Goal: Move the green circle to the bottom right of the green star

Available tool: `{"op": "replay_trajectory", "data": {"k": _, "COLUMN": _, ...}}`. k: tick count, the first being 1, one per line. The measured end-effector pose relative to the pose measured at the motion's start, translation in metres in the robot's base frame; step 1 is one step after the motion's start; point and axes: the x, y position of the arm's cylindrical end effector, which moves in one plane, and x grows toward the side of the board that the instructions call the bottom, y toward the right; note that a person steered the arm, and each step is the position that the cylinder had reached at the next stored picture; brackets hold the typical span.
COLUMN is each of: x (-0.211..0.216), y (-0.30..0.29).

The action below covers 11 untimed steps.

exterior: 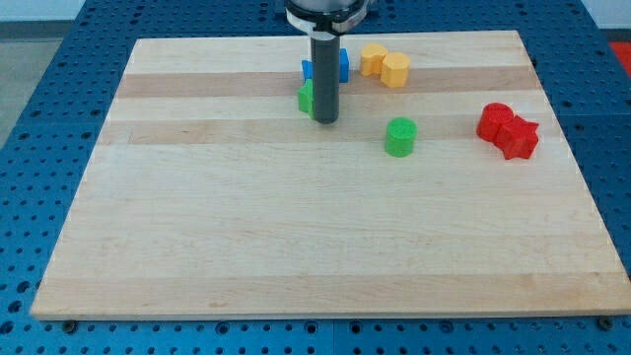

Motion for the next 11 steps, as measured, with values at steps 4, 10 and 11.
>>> {"op": "replay_trajectory", "data": {"k": 4, "x": 0.103, "y": 0.103}}
{"op": "replay_trajectory", "data": {"k": 10, "x": 0.023, "y": 0.045}}
{"op": "replay_trajectory", "data": {"k": 11, "x": 0.022, "y": 0.045}}
